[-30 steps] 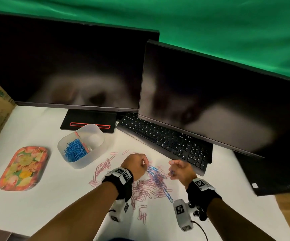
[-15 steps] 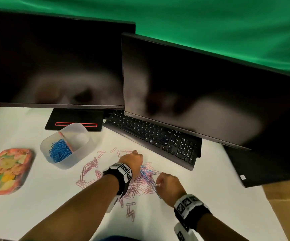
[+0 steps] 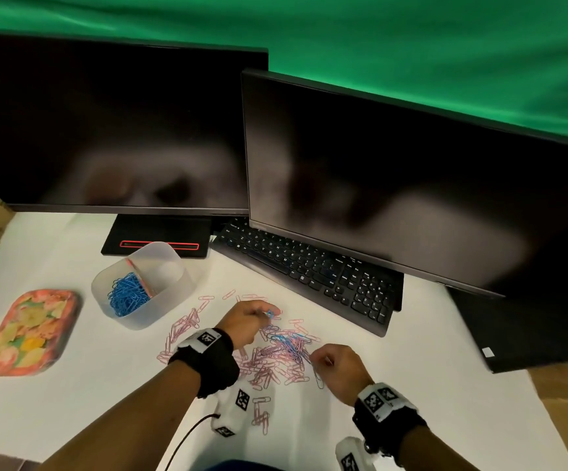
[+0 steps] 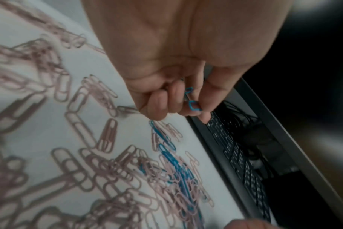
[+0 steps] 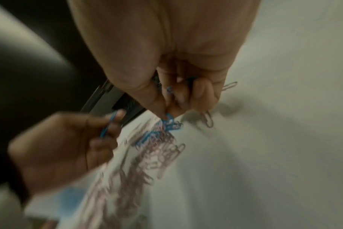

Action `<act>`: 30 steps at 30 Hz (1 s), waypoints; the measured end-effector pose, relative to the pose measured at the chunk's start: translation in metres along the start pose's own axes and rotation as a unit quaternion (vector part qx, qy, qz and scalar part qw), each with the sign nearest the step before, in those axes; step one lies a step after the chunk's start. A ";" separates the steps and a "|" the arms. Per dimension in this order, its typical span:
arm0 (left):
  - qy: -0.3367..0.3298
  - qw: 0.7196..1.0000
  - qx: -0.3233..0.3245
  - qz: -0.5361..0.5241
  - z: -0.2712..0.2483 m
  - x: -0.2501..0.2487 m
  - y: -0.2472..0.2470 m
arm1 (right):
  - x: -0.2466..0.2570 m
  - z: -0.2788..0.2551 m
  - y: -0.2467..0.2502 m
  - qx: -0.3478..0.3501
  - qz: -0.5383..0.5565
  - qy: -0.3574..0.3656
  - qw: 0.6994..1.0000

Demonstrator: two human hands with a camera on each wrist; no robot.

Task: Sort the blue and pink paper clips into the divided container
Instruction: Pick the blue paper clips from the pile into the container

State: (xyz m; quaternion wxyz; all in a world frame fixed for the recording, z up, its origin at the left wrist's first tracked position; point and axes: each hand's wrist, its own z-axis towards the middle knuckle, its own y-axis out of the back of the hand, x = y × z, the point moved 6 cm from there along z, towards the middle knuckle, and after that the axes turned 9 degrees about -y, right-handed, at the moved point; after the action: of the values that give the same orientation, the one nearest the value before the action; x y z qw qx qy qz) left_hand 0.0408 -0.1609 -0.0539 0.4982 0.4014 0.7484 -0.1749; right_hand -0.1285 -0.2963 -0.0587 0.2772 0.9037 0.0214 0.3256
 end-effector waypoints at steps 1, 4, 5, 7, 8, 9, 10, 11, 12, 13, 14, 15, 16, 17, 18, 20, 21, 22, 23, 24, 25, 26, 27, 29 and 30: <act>0.022 0.997 -0.013 -0.067 -0.001 0.003 0.002 | -0.002 0.000 0.001 0.027 0.073 -0.030 0.997; 0.063 0.974 -0.039 -0.216 -0.005 0.010 0.001 | -0.004 0.000 -0.001 0.096 0.333 -0.119 0.930; 0.074 0.967 -0.038 -0.241 -0.007 0.010 -0.002 | -0.001 -0.002 -0.001 0.118 0.386 -0.137 0.905; 0.085 0.961 -0.035 -0.261 -0.008 0.010 -0.005 | 0.006 -0.003 -0.002 0.152 0.446 -0.159 0.868; 0.092 0.959 -0.035 -0.264 -0.008 0.010 -0.007 | 0.008 -0.003 -0.003 0.161 0.460 -0.168 0.857; 0.099 0.959 -0.034 -0.262 -0.008 0.010 -0.009 | 0.010 -0.003 -0.003 0.165 0.465 -0.177 0.852; 0.100 0.965 -0.035 -0.239 -0.008 0.008 -0.009 | 0.012 -0.002 -0.004 0.168 0.462 -0.185 0.851; 0.088 0.979 -0.038 -0.183 -0.007 0.006 -0.008 | 0.013 0.000 -0.005 0.166 0.448 -0.191 0.858; 0.059 0.993 -0.040 -0.091 -0.005 0.004 -0.006 | 0.013 0.003 -0.006 0.157 0.424 -0.196 0.870; 0.018 0.999 -0.040 0.027 -0.003 0.000 -0.005 | 0.014 0.007 -0.006 0.140 0.390 -0.194 0.889; -0.027 0.989 -0.027 0.146 -0.001 -0.004 -0.006 | 0.015 0.011 -0.005 0.117 0.342 -0.182 0.915; -0.057 0.968 0.001 0.243 0.000 -0.006 -0.010 | 0.020 0.015 -0.003 0.093 0.281 -0.158 0.942; -0.070 0.943 0.029 0.323 0.000 -0.006 -0.015 | 0.026 0.017 -0.003 0.072 0.212 -0.123 0.967; -0.078 0.919 0.048 0.384 0.001 -0.006 -0.019 | 0.033 0.019 -0.002 0.047 0.137 -0.087 0.986; -0.084 0.898 0.058 0.428 0.002 -0.006 -0.022 | 0.041 0.019 -0.001 0.017 0.059 -0.051 0.997; -0.093 0.876 0.063 0.468 0.003 -0.006 -0.025 | 0.051 0.018 0.000 -0.029 -0.048 -0.008 0.998; -0.094 0.871 0.064 0.479 0.003 -0.005 -0.025 | 0.054 0.018 0.000 -0.041 -0.083 0.002 0.996; -0.092 0.866 0.065 0.488 0.003 -0.006 -0.025 | 0.056 0.017 -0.001 -0.048 -0.115 0.008 0.992; -0.088 0.864 0.066 0.490 0.001 -0.006 -0.025 | 0.058 0.016 -0.002 -0.052 -0.147 0.013 0.988; -0.083 0.867 0.067 0.486 0.001 -0.005 -0.024 | 0.059 0.016 -0.003 -0.055 -0.177 0.014 0.983; -0.081 0.872 0.062 0.478 0.000 -0.005 -0.022 | 0.061 0.015 -0.004 -0.059 -0.201 0.016 0.978; -0.080 0.879 0.057 0.466 -0.002 -0.004 -0.019 | 0.062 0.015 -0.006 -0.061 -0.220 0.017 0.973; -0.081 0.889 0.051 0.448 -0.004 -0.003 -0.017 | 0.063 0.016 -0.007 -0.059 -0.233 0.017 0.971; -0.080 0.910 0.032 0.405 -0.005 0.001 -0.010 | 0.066 0.017 -0.010 -0.053 -0.259 0.021 0.964; -0.078 0.920 0.018 0.382 -0.007 0.003 -0.006 | 0.068 0.017 -0.012 -0.050 -0.278 0.025 0.959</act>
State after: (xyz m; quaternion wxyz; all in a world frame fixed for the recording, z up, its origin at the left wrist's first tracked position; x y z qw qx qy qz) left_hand 0.0315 -0.1590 -0.0547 0.5766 0.6512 0.4933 -0.0156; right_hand -0.0626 -0.2795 -0.0365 0.4012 0.8388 0.2618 0.2587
